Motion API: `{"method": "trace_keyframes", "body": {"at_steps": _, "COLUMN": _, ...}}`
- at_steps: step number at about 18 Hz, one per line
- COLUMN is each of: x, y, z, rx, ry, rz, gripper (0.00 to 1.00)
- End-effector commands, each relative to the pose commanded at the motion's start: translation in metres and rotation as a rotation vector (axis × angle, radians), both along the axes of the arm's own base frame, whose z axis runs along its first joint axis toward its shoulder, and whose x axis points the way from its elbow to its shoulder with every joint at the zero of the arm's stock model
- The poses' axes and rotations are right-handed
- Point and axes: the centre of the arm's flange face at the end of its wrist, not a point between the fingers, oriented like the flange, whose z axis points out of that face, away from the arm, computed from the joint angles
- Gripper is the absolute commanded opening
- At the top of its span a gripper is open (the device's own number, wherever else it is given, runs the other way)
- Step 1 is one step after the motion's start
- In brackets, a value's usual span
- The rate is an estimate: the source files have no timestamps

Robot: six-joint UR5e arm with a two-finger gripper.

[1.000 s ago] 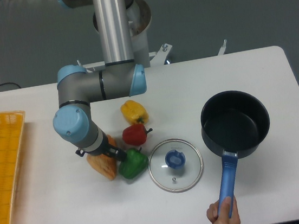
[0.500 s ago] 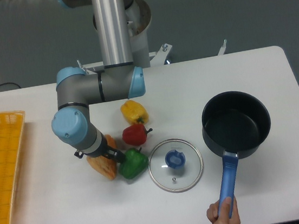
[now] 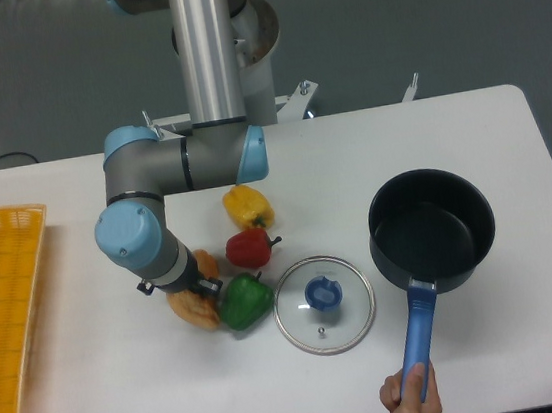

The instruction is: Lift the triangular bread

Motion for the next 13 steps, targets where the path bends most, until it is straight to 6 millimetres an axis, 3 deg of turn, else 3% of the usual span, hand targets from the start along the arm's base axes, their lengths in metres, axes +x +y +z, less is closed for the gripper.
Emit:
{"method": "trace_keyframes", "body": {"at_steps": 4, "x": -0.005, "y": 0.004, "z": 0.018, "rx": 0.031, "ry": 0.003, "rz": -0.001, "gripper": 0.08}}
{"method": "trace_keyframes", "body": {"at_steps": 13, "x": -0.034, "y": -0.011, "z": 0.092, "rx": 0.102, "ry": 0.042, "rz": -0.088, "gripper": 0.08}}
